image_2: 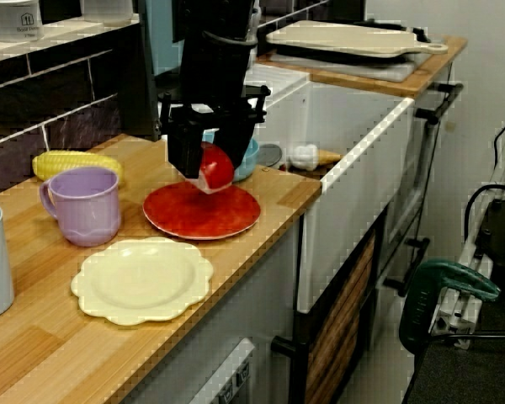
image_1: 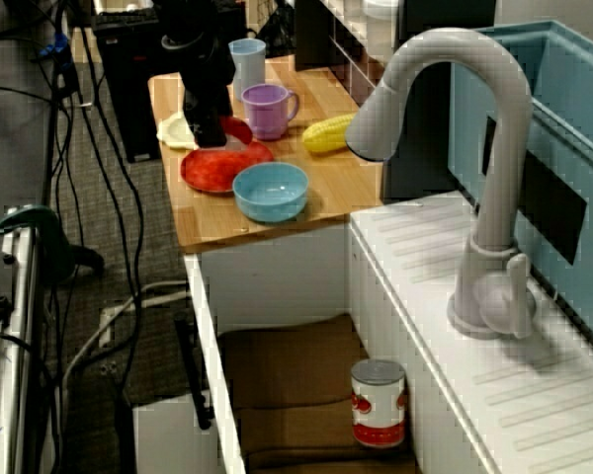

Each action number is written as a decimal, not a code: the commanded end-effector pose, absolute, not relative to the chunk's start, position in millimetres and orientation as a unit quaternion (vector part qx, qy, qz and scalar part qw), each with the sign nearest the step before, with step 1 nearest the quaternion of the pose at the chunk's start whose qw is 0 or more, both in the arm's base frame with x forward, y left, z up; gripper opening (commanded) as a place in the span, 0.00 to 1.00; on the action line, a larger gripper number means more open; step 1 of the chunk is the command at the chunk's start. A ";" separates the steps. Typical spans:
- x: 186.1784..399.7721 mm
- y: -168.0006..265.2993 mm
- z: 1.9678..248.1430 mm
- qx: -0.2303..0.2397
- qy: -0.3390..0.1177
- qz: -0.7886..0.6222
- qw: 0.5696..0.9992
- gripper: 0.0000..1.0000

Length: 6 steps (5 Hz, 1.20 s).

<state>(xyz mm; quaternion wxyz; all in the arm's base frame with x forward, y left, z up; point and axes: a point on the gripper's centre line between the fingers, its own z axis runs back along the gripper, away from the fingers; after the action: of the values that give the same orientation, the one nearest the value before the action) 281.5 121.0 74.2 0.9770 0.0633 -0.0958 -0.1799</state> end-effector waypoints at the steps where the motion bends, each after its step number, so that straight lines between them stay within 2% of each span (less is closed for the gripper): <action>1: 294.3 120.1 122.1 0.082 -0.144 -0.179 0.970 0.00; 3: 295.4 121.9 155.9 0.068 -0.162 -0.175 0.969 0.00; 6: 297.8 106.1 186.1 0.071 -0.192 -0.182 0.962 0.00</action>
<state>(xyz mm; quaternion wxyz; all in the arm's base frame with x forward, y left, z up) 295.9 103.5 165.8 0.9681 0.0530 -0.1660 -0.1800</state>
